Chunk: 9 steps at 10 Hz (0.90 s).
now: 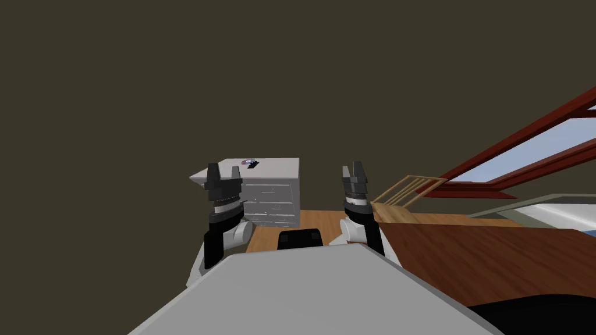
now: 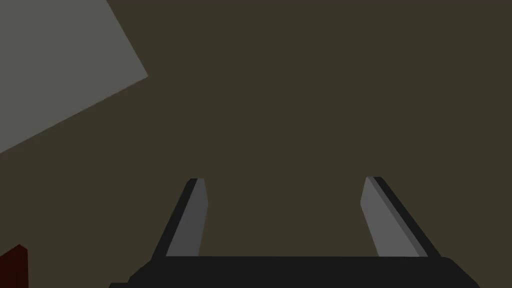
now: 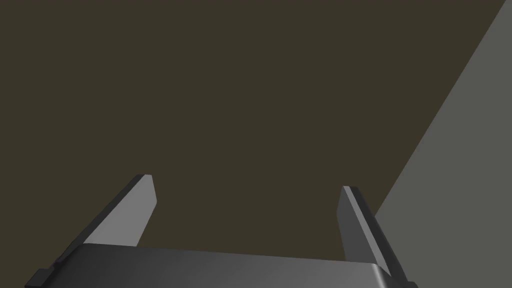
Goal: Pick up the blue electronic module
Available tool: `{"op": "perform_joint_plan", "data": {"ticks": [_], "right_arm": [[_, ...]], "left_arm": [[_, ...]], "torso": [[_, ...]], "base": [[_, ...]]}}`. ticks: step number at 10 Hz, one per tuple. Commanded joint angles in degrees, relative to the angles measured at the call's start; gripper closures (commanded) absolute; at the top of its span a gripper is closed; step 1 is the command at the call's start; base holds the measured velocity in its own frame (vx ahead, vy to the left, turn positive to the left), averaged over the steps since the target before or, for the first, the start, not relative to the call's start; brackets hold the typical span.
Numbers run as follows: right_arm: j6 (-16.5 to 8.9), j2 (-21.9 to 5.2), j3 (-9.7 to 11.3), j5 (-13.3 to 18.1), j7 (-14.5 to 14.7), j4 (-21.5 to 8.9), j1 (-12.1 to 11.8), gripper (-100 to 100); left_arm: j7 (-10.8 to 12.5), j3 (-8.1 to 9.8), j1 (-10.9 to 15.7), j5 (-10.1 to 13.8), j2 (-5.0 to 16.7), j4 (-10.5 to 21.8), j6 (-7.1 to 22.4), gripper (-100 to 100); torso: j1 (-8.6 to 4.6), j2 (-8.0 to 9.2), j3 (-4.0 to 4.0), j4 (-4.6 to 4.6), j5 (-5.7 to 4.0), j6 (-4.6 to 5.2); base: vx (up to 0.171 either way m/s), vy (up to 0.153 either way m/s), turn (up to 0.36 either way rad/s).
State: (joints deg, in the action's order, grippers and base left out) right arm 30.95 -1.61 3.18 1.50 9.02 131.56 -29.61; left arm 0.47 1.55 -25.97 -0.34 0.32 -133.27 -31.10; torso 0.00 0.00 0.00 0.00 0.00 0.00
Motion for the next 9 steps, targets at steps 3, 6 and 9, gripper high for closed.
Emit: {"op": "perform_joint_plan", "data": {"ticks": [3,6,9], "right_arm": [[0.0,0.0,0.0,0.0,0.0,0.0,0.0,0],[0.0,0.0,0.0,0.0,0.0,0.0,0.0,0],[0.0,0.0,0.0,0.0,0.0,0.0,0.0,0]], "left_arm": [[-1.5,0.56,0.9,-0.4,5.5,1.8,-1.2,-100],[-3.2,1.24,1.8,-0.9,10.0,3.7,-2.5,-100],[-5.4,2.23,2.6,-1.7,15.2,6.2,-4.3,-100]], "torso": [[-0.02,0.14,0.08,0.03,0.00,0.01],[-0.06,0.24,0.14,0.06,-0.02,0.00],[-0.03,0.27,0.16,0.07,-0.01,-0.01]], "base": [[-0.044,-0.010,-0.071],[-0.064,-0.021,-0.075],[-0.073,-0.017,-0.098]]}}
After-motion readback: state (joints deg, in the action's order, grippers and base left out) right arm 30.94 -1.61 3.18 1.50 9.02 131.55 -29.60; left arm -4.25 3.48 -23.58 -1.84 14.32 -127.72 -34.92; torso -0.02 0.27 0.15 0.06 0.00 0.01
